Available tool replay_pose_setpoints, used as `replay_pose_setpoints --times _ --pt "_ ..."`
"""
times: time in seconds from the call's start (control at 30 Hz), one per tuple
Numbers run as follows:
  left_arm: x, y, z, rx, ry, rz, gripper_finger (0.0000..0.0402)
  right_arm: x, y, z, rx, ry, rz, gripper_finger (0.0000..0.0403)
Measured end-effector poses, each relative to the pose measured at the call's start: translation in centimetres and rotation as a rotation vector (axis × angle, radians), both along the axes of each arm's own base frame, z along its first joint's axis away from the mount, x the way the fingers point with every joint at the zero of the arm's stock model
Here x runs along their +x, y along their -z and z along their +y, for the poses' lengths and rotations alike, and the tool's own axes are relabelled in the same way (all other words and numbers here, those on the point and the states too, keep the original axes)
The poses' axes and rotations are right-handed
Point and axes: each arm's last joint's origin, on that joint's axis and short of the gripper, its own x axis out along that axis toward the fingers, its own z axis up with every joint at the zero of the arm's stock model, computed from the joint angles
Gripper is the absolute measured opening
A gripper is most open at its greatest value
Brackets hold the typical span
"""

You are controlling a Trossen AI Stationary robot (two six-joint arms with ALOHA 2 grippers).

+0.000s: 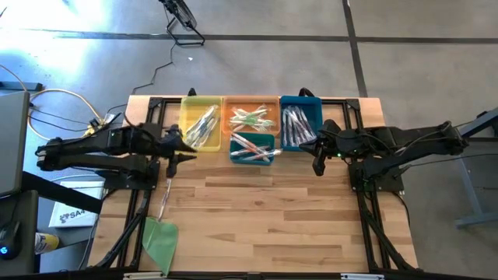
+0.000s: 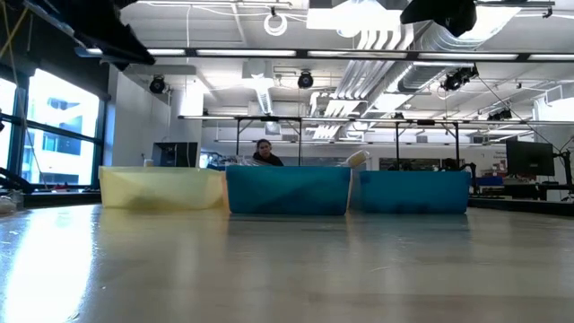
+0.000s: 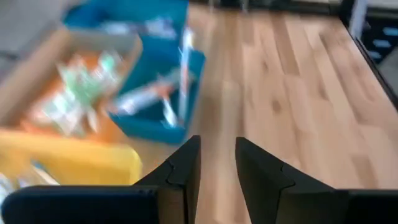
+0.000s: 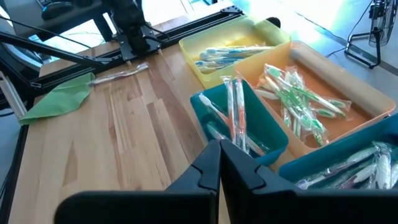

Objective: Pick & Place Toothbrushes
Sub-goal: Put the purple toothbrush into the blue bin

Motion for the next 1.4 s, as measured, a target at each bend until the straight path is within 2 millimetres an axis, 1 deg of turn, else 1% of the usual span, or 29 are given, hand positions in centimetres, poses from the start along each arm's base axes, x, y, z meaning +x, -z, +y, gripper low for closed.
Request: replay_pose_setpoints --times 0.17,0.23,0.47,0.6,0.7,0.8,0.9,1.03,1.13,1.3,1.4 --pt "-0.2 1.1 -1.0 -0.118 0.027 0.126 0.0095 0.6 0.0 0.1 0.001 0.004 -0.017 0.0002" --pt "-0.3 1.4 -1.2 -0.132 0.037 0.154 0.0095 0.8 0.2 0.1 0.001 0.004 -0.012 0.0002" --pt "-0.4 1.4 -1.3 -0.133 0.054 0.164 0.0095 2.6 0.5 0.2 -0.019 0.059 -0.047 0.0002" --pt "-0.4 1.5 -1.3 -0.151 0.054 0.171 0.0095 3.4 1.0 0.2 0.012 0.096 -0.048 0.0002" --pt "-0.2 1.7 -1.4 -0.228 0.036 0.196 0.0095 4.0 1.6 0.3 0.022 0.105 -0.02 0.0002" --pt "-0.1 2.1 -1.5 -0.34 -0.01 0.243 0.0095 4.6 2.2 0.4 0.019 0.104 0.009 0.0002" --pt "0.0 2.7 -1.6 -0.456 -0.051 0.321 0.0095 5.1 2.6 0.5 0.021 0.099 0.019 0.0002" --pt "0.4 3.4 -1.9 -0.524 -0.058 0.428 0.0093 5.3 2.6 0.7 0.048 0.053 0.021 0.0002" --pt "0.8 4.1 -2.3 -0.518 -0.073 0.513 0.0076 5.3 2.6 0.8 0.06 -0.003 0.028 0.0002" --pt "1.7 5.3 -3.5 -0.565 -0.129 0.649 0.0011 5.3 2.7 1.0 0.051 -0.073 0.045 0.0002" --pt "2.2 6.0 -4.4 -0.578 -0.166 0.71 0.0009 5.3 2.7 1.0 0.049 -0.096 0.05 0.0002"
